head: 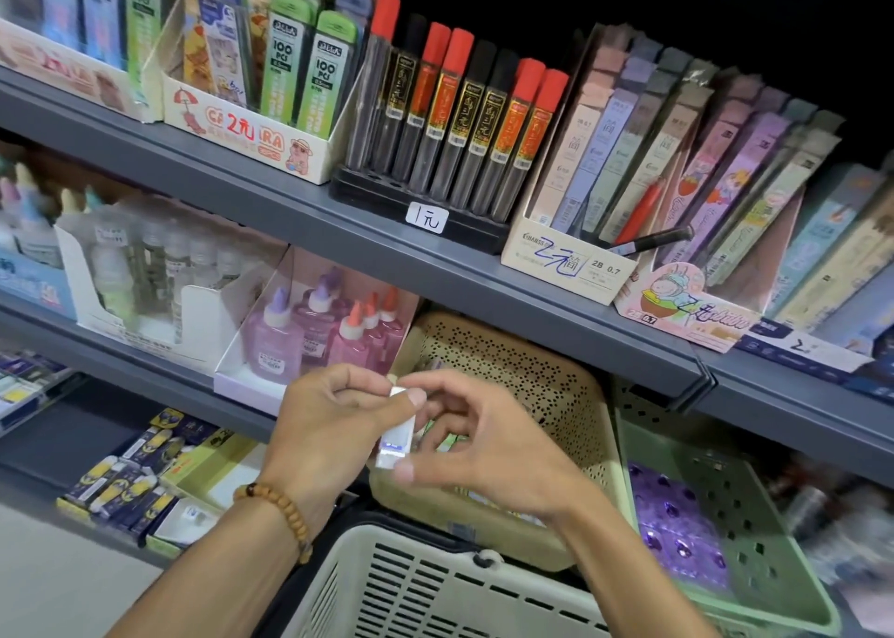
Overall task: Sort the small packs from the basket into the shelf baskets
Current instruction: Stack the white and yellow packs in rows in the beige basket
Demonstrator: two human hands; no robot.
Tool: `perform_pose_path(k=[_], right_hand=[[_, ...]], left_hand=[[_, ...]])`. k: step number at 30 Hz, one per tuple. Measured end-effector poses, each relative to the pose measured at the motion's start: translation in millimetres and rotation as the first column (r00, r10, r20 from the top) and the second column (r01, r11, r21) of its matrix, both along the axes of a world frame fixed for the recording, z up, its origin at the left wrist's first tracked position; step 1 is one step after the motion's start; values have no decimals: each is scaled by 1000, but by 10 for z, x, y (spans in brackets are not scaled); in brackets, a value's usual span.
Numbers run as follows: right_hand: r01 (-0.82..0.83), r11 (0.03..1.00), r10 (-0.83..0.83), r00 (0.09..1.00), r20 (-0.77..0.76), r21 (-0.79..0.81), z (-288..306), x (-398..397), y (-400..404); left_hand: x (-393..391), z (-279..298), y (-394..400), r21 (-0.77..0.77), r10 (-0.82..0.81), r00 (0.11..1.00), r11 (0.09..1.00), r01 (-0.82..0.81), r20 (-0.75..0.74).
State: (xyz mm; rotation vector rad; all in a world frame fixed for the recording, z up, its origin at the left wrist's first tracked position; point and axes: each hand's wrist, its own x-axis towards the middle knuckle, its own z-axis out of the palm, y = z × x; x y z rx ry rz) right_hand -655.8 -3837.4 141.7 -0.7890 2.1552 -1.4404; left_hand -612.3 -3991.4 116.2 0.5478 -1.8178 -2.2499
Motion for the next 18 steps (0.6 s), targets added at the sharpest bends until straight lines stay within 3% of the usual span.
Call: perform_pose_path(k=[4, 6, 10, 14, 18], right_hand=[[93, 986, -52, 958, -281, 135, -77, 54, -22], [200, 965, -148, 951, -273, 170, -106, -86, 74], [441, 822, -369, 894, -253, 361, -214, -564, 349], [400, 801, -360, 916, -177, 444, -389, -906, 257], [372, 791, -300, 928, -222, 485, -541, -1077, 91]], left_hand=[[-10, -22, 40, -46, 3, 1000, 999, -3, 10], [-11, -40, 43, -111, 9, 1000, 994, -9, 3], [39, -93, -20, -412, 80, 996, 907, -93, -48], [40, -169, -40, -528, 33, 999, 849, -14, 26], [7, -254, -24, -576, 18, 998, 818, 20, 60]])
